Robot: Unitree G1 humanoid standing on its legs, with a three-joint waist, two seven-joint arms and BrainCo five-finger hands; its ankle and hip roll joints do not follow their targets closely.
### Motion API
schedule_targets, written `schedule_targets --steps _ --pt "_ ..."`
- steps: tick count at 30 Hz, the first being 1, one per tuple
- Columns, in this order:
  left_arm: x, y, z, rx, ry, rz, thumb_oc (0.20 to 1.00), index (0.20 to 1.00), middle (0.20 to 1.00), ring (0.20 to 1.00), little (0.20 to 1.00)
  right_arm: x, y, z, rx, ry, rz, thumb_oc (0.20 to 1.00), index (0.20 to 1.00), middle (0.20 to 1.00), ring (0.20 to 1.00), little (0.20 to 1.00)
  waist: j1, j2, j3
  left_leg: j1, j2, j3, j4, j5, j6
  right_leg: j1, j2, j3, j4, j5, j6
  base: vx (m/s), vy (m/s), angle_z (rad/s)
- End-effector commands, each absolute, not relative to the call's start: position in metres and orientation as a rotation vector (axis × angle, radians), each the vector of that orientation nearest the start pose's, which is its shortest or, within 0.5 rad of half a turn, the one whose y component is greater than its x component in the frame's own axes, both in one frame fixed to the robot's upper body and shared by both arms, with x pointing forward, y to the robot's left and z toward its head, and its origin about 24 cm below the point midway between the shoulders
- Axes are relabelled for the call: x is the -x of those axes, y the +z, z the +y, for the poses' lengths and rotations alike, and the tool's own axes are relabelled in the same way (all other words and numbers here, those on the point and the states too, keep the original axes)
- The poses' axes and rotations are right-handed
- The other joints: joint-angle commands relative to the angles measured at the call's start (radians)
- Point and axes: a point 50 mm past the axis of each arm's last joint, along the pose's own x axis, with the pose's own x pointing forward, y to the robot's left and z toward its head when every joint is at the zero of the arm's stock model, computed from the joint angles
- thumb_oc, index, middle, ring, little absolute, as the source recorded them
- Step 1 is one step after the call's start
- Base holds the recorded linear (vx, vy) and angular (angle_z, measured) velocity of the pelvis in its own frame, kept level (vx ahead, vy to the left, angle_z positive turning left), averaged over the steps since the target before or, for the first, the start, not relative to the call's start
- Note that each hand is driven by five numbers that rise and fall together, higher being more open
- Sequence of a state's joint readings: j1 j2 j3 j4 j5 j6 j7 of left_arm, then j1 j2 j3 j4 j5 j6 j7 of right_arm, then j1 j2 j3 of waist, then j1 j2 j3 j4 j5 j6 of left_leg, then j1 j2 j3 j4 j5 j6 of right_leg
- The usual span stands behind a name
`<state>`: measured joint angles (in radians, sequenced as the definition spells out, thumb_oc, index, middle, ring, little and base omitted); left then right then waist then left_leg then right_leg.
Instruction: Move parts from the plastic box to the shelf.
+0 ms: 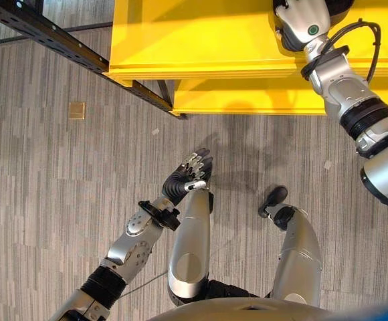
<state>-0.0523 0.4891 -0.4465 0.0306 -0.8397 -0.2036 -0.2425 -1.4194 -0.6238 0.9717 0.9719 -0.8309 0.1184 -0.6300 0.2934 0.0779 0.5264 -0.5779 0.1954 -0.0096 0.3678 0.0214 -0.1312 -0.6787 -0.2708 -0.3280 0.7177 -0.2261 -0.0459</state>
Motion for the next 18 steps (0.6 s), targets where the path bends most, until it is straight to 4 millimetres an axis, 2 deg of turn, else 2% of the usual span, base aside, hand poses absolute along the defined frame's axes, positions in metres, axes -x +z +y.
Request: schedule_targets --steps 1,11,12,13,14,18 --pt "-0.232 0.058 0.137 0.349 -0.638 -0.065 1.0 1.0 1.0 1.0 1.0 -0.393 0.36 -0.146 1.981 -0.693 -1.04 0.2 0.2 0.2 0.2 0.2 0.041 -0.015 -0.006 -0.016 0.072 0.018 0.095 -0.069 0.041 0.063 -0.045 -0.022 0.032 -0.001 0.11 0.0 0.0 0.0" --pt "-0.232 0.059 0.144 0.336 -0.638 -0.084 1.0 1.0 1.0 1.0 1.0 -0.391 0.366 -0.15 2.045 -0.727 -1.041 0.2 0.2 0.2 0.2 0.2 0.049 -0.031 -0.006 -0.027 0.086 0.003 0.099 -0.061 0.039 0.059 -0.038 -0.038 0.053 -0.014 0.1 0.0 -0.039 0.0" --pt "-0.231 0.059 0.144 0.334 -0.639 -0.083 1.0 1.0 1.0 1.0 1.0 -0.392 0.366 -0.153 2.048 -0.738 -1.029 0.3 0.3 0.3 0.3 0.3 0.05 -0.032 -0.006 -0.027 0.088 0.001 0.1 -0.057 0.039 0.06 -0.036 -0.04 0.055 -0.016 0.098 0.01 -0.056 0.01" --pt "-0.231 0.059 0.144 0.332 -0.639 -0.082 1.0 1.0 1.0 1.0 1.0 -0.392 0.366 -0.154 2.046 -0.744 -1.025 0.551 0.551 0.551 0.551 0.551 0.051 -0.034 -0.006 -0.027 0.089 0.001 0.102 -0.058 0.039 0.062 -0.034 -0.04 0.055 -0.017 0.097 0.0 -0.071 0.0" --pt "-0.231 0.059 0.145 0.325 -0.642 -0.079 1.0 1.0 1.0 1.0 1.0 -0.391 0.366 -0.156 2.025 -0.768 -1.027 1.0 1.0 1.0 1.0 1.0 0.052 -0.037 -0.006 -0.028 0.093 -0.001 0.104 -0.061 0.039 0.063 -0.032 -0.043 0.059 -0.019 0.096 0.0 -0.06 -0.01" --pt "-0.23 0.057 0.145 0.325 -0.646 -0.072 1.0 1.0 1.0 1.0 1.0 -0.391 0.364 -0.161 1.982 -0.797 -1.011 1.0 1.0 1.0 1.0 1.0 0.051 -0.036 -0.006 -0.024 0.095 -0.002 0.107 -0.064 0.04 0.068 -0.025 -0.042 0.06 -0.022 0.093 0.0 -0.021 -0.01"
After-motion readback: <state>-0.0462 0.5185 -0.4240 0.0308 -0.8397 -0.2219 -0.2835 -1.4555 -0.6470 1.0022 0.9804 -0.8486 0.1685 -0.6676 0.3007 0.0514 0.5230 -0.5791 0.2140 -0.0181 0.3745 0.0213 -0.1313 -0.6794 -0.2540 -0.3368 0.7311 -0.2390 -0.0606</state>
